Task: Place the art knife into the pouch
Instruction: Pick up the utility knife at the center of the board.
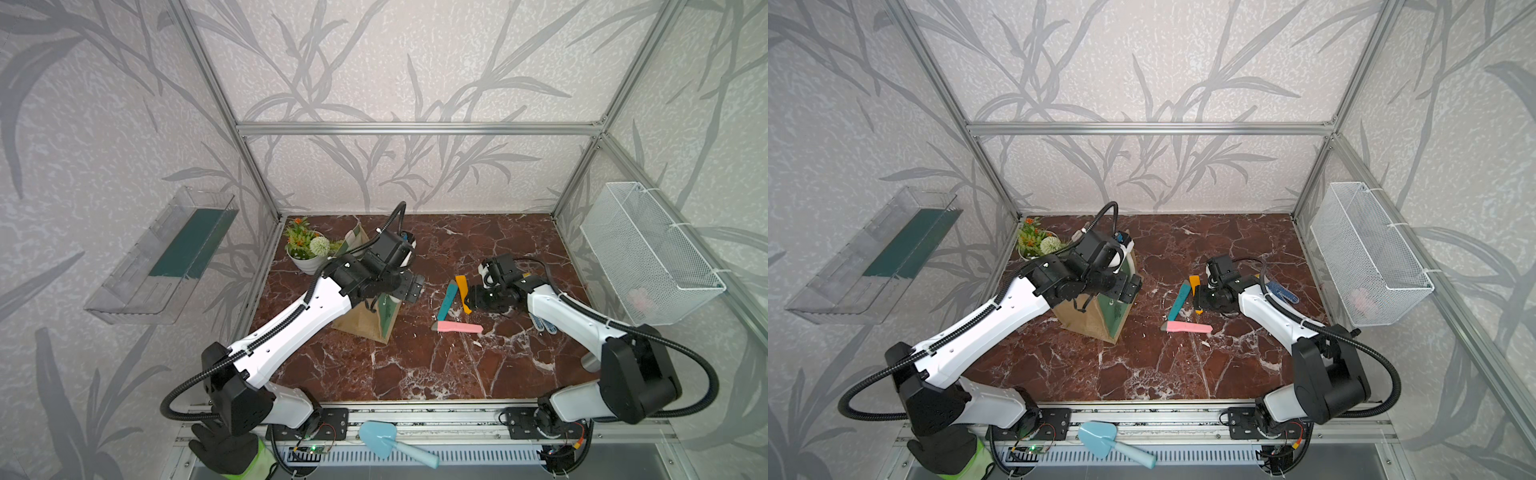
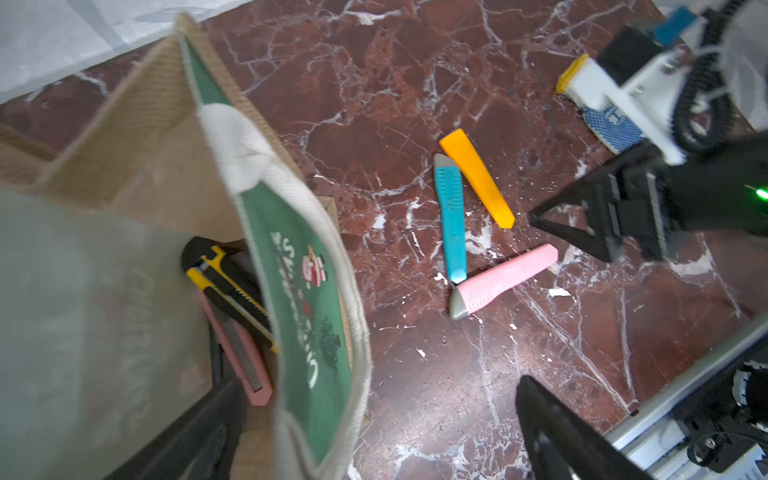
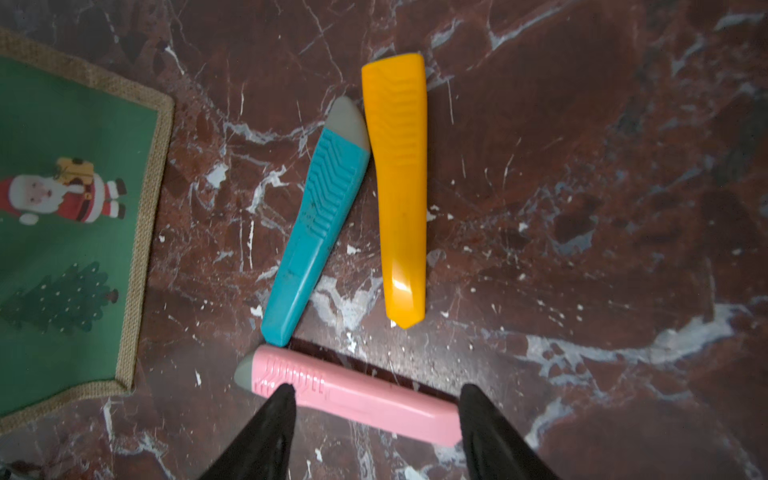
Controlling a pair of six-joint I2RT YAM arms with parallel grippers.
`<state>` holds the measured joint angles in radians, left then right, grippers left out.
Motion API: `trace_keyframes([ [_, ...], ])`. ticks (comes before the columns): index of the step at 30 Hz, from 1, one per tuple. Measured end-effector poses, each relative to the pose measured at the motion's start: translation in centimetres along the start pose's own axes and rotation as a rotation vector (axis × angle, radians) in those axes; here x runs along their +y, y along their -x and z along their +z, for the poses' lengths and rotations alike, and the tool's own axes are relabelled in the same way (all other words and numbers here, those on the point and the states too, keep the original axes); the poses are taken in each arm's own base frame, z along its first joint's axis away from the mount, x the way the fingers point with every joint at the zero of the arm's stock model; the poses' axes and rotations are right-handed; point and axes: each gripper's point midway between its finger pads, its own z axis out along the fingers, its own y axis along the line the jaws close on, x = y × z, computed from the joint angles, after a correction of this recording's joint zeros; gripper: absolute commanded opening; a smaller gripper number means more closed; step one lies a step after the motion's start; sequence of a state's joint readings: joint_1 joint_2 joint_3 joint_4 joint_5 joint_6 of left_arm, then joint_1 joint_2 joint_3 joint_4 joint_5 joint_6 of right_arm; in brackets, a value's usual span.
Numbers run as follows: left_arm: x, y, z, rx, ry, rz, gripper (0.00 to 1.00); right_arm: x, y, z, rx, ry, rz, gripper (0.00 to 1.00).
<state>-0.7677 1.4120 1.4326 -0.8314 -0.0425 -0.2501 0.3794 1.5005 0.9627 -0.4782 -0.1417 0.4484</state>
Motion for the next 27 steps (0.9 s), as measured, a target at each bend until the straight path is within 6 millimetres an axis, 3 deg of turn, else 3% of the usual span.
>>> trace_keyframes([
  [5,-2.2,0.1,0.5,-0.031,-0.05,0.029,0.99,0.4,3.5,2.2,-0.008,-0.048,-0.023,0.63],
  [10,-3.1,-0.4,1.6,-0.039,-0.074,0.032,0.99,0.6,5.9,4.7,-0.004,-0.085,-0.038,0.62],
  [18,-3.5,-0.2,3.0,-0.047,-0.076,0.036,0.99,-0.5,6.1,8.4,0.049,-0.144,-0.055,0.58],
  [24,-3.5,-0.4,3.8,-0.033,-0.064,0.046,0.99,-0.9,7.3,8.5,0.028,-0.18,-0.068,0.44],
  [27,-3.5,-0.7,4.4,-0.019,-0.059,0.052,0.99,-1.3,7.4,8.7,0.03,-0.191,-0.06,0.41],
])
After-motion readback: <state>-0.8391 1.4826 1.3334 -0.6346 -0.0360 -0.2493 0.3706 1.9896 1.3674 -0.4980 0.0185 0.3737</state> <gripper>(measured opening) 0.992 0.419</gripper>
